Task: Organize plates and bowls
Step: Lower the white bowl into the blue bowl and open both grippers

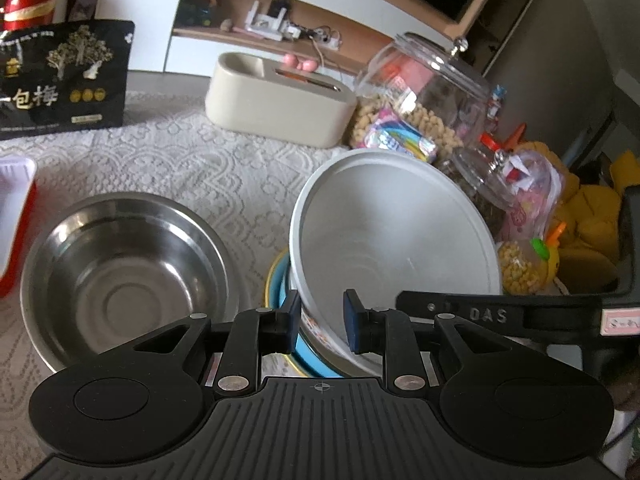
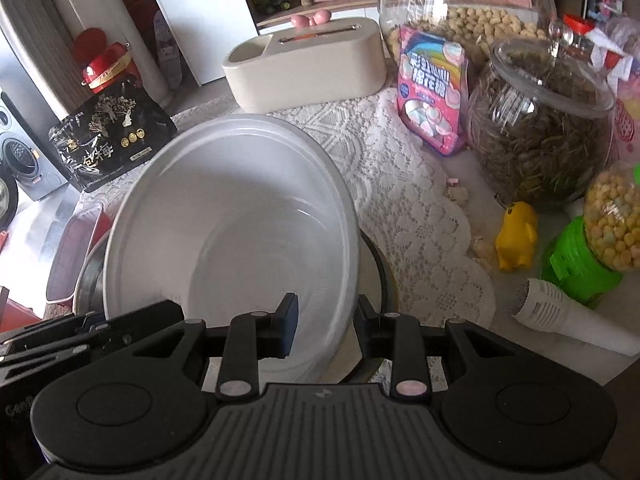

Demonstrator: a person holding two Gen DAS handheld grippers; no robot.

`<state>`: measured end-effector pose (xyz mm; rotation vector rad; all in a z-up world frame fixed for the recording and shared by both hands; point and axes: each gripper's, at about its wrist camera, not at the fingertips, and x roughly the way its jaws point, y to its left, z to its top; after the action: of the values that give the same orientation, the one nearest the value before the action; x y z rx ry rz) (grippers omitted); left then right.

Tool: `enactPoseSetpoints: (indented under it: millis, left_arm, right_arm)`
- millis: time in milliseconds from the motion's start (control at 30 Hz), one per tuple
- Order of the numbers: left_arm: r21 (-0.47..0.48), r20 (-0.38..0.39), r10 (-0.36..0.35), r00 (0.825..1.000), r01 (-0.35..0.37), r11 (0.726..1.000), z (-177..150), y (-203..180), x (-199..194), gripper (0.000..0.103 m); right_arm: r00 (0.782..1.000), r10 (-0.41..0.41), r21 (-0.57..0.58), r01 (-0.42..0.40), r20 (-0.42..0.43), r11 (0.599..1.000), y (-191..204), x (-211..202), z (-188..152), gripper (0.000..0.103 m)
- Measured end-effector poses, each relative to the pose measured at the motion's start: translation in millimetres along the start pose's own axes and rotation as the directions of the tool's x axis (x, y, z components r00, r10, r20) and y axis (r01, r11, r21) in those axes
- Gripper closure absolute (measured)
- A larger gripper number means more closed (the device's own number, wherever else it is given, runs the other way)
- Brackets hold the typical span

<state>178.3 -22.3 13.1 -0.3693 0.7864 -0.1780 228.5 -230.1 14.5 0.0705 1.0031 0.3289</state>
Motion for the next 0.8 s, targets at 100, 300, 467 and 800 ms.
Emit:
enactPoseSetpoints:
  millis: [100, 300, 467, 800]
  left_arm:
    - [-0.006, 0.01, -0.001, 1.0, 0.001, 1.0, 1.3, 2.1, -4.2, 0.078]
    - [-0.016, 0.025, -0.035, 0.999, 0.035, 0.999, 3.6, 8.7, -12.5, 0.078]
    - [-0.027, 0.036, -0.033, 0.999, 0.034, 0.999, 4.0, 14.0, -16.1, 0.078]
    - [-0.004, 0.026, 0.02, 0.999, -0.02, 1.0, 1.9, 11.6, -9.7, 0.078]
  right_arm:
    - [0.999, -0.028, -0.044, 0.029, 0.023, 0.999, 4.6, -3.7, 1.3, 0.073]
    - [0.997, -0.076, -0.066, 0.076, 0.012, 0.995, 9.2, -1.5, 8.0, 0.073]
    - [0.995, -0.097, -0.083, 0.1, 0.03, 0.992, 14.2, -5.1, 10.7, 0.072]
    - [0.995, -0.087, -0.085, 0.091, 0.044, 0.992, 14.5, -7.8, 12.2, 0.065]
